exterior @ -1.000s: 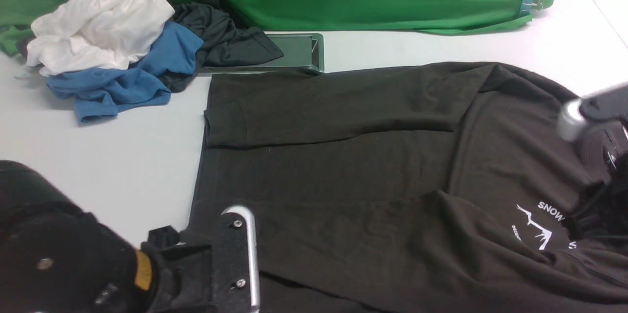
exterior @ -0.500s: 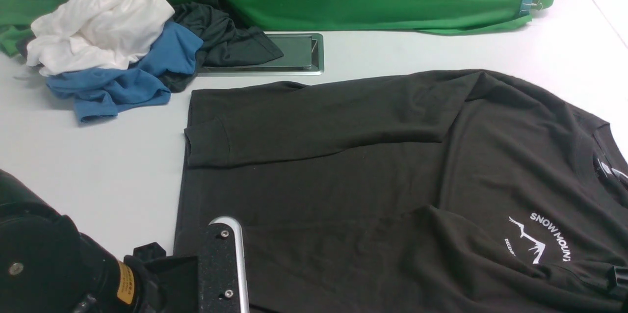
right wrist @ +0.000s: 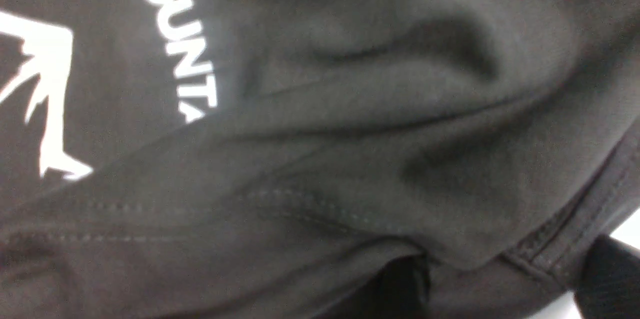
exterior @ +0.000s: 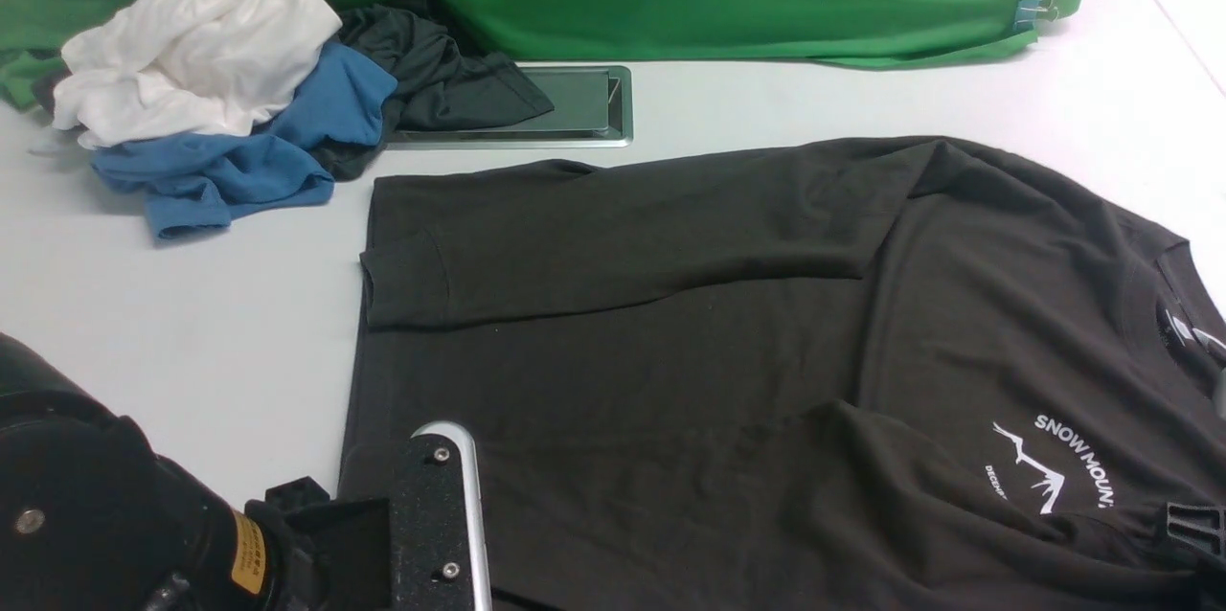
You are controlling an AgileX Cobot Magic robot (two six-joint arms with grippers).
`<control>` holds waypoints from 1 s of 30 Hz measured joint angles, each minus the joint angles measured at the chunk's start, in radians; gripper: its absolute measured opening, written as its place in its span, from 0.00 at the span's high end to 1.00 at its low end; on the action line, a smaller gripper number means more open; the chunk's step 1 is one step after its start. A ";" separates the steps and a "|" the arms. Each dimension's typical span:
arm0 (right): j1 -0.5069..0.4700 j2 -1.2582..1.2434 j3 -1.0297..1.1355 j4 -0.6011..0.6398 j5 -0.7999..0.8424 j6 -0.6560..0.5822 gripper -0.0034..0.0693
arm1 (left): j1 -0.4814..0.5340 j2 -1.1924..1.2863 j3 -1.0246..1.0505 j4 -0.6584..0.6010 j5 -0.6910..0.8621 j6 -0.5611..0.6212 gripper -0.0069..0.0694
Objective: Fold a long-sleeved shirt on a white desktop.
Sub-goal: 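Grasp the near edge of the shirt at its hem and shoulder corners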
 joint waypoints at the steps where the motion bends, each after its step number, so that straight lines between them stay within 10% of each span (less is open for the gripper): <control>1: 0.000 0.002 -0.002 0.000 0.001 0.000 0.31 | 0.000 0.000 0.000 0.000 0.000 0.000 0.87; 13: 0.000 0.017 -0.018 0.088 0.033 -0.133 0.84 | 0.000 -0.026 0.000 0.001 0.047 0.000 0.87; 30: 0.000 -0.196 -0.024 -0.122 0.325 -0.085 0.84 | 0.000 -0.199 0.000 0.061 0.163 -0.025 0.87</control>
